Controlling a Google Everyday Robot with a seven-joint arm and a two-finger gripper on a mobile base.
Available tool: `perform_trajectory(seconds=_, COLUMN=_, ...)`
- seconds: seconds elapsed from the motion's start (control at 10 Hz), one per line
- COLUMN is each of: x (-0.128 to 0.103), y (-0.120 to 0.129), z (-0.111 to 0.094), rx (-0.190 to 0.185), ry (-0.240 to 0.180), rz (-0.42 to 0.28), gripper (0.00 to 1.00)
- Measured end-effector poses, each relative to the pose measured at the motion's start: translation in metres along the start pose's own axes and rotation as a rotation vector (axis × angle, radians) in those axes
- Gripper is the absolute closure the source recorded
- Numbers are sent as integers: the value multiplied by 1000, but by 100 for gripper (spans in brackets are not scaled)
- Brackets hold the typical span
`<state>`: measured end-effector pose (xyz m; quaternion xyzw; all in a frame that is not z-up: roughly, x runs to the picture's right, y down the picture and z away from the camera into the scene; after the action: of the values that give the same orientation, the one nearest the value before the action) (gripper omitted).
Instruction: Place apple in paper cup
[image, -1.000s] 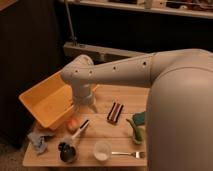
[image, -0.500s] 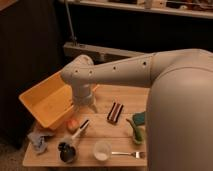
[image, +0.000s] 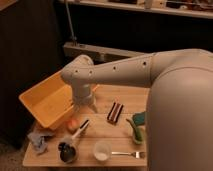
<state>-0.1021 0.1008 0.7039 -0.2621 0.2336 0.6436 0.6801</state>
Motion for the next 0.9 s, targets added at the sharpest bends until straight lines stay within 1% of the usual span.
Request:
perform_trajectory(seconds=0.1, x=0, y=0, z=1, rx=-4, ry=4, rz=-9, gripper=35)
perform_trajectory(seconds=0.2, x=1, y=2, z=3, rx=-33, ry=5, rz=-40, gripper=35)
perform_trajectory(seconds=0.3, x=0, y=4, z=5, rx=-100, ry=1, rz=-90, gripper=35)
perform_trajectory(seconds=0.4, x=-1, y=4, z=5, rx=-191, ry=-20, rz=-160, gripper=35)
perform_trajectory(seconds=0.5, x=-1, y=5, z=6, rx=-255, ry=-41, rz=-226, gripper=35)
perform_trajectory(seconds=0.6, x=-1, y=10, z=7, rx=-286, ry=-58, rz=-272, gripper=35)
perform_trajectory(seconds=0.7, x=-1, y=15, z=10, rx=-281, ry=-72, rz=-310, gripper=35)
perform_trajectory(seconds=0.8, x=-1, y=18, z=13, rx=-272, ry=-79, rz=-329, gripper=35)
perform_trajectory(seconds=0.9, x=-1, y=23, z=18, rx=-256, ry=-90, rz=-359, gripper=35)
